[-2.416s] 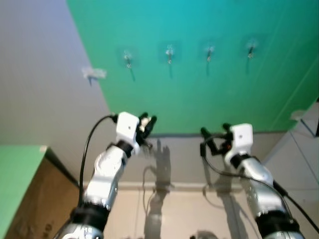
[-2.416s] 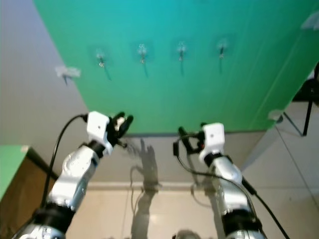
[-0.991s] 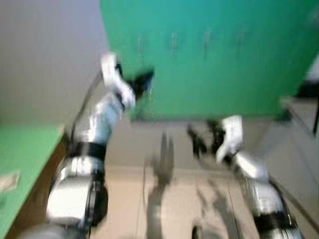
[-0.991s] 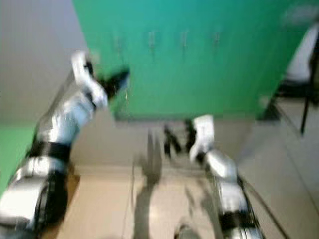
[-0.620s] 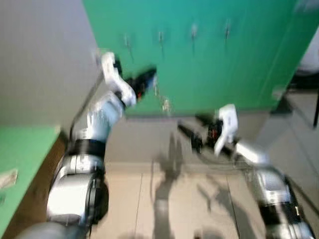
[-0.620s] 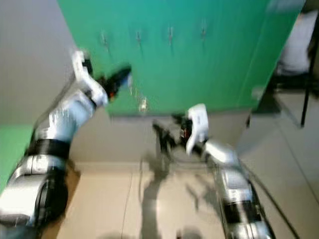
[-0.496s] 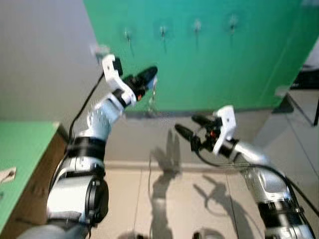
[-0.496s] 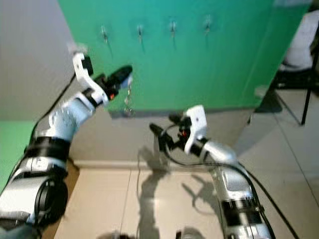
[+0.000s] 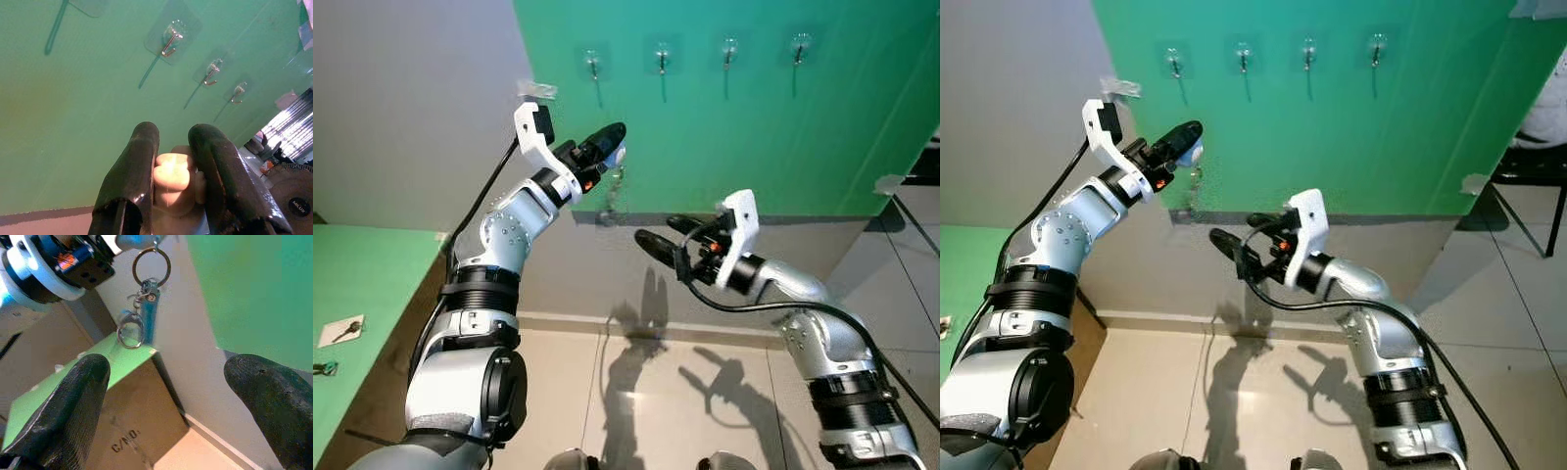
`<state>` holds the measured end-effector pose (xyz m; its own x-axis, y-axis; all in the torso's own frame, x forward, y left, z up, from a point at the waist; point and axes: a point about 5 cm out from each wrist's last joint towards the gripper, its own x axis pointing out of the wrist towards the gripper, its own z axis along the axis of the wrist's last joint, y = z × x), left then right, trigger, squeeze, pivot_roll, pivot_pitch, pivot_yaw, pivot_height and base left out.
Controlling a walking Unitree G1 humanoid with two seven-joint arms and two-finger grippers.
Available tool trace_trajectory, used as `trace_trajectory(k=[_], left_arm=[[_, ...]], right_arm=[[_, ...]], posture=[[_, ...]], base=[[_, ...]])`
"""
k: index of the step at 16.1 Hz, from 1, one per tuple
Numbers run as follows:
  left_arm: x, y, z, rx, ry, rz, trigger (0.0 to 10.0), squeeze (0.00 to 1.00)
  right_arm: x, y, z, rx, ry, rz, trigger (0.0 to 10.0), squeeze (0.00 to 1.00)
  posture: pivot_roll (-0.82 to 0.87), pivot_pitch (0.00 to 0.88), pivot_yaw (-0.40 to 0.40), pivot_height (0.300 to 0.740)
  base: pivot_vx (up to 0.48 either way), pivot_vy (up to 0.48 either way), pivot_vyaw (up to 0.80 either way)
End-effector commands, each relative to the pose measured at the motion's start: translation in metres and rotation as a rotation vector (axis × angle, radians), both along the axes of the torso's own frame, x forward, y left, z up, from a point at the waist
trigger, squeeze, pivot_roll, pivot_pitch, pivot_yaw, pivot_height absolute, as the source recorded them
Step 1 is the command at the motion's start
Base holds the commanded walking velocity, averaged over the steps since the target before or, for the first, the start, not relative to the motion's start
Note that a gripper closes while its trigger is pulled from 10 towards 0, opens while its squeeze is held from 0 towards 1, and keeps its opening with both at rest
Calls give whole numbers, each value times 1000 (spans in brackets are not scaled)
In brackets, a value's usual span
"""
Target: Hang keys on a hook
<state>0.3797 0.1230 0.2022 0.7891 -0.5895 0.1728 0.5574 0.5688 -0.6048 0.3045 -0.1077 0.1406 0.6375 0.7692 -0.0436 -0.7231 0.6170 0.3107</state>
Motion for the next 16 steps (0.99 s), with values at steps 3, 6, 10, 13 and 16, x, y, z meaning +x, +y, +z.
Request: trace_trajectory(k=[3, 6, 10, 13, 16], left_arm=[[-1, -5, 19, -18, -51, -20, 0, 0], [-1, -7, 23, -15, -55, -31, 0, 0], [-1, -11, 27, -18, -60, -42, 0, 0], [-3, -16, 32, -19, -69, -58, 0, 0], [-3, -16, 34, -12, -74, -61, 0, 0]], right_arm=[[3, 21, 13, 22, -21, 59, 10000, 0], [3, 31, 20, 43, -10, 124, 10000, 0], [8, 37, 21, 25, -25, 125, 10000, 0], [14, 43, 22, 4, -46, 113, 10000, 0], [19, 47, 27, 19, -61, 107, 10000, 0]], posture=[[-222, 0, 100, 736], [-222, 0, 104, 736], [-223, 0, 110, 736], [-222, 0, 114, 736], [-216, 0, 119, 736]], base=[[0, 0, 0], [0, 0, 0], [0, 0, 0], [0, 0, 0], [0, 0, 0]])
